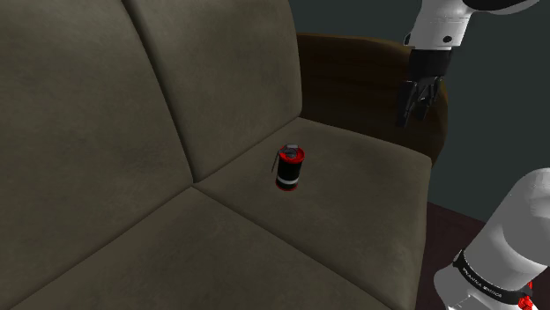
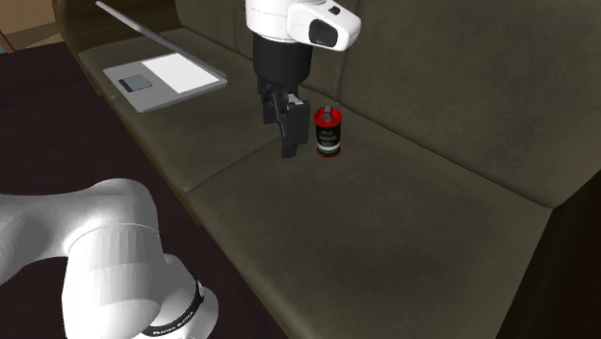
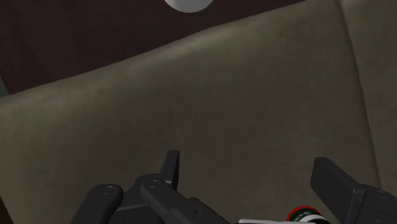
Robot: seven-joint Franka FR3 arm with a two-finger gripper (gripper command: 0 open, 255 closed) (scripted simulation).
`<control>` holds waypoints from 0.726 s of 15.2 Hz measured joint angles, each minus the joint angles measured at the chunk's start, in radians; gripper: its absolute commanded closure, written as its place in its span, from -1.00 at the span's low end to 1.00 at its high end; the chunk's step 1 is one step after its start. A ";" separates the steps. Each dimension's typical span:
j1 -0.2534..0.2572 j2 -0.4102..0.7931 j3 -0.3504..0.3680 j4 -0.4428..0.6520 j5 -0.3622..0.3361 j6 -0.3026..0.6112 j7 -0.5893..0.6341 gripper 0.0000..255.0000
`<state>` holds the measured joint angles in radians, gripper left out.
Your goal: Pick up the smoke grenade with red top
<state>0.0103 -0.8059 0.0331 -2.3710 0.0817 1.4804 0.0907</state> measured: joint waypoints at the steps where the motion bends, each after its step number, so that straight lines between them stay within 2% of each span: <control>1: 0.000 0.000 0.000 0.000 0.000 0.000 0.000 -1.00; 11: 0.085 0.297 0.001 0.090 0.096 0.214 -0.133 -1.00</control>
<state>0.0954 -0.5085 0.0343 -2.2811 0.1780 1.6940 -0.0424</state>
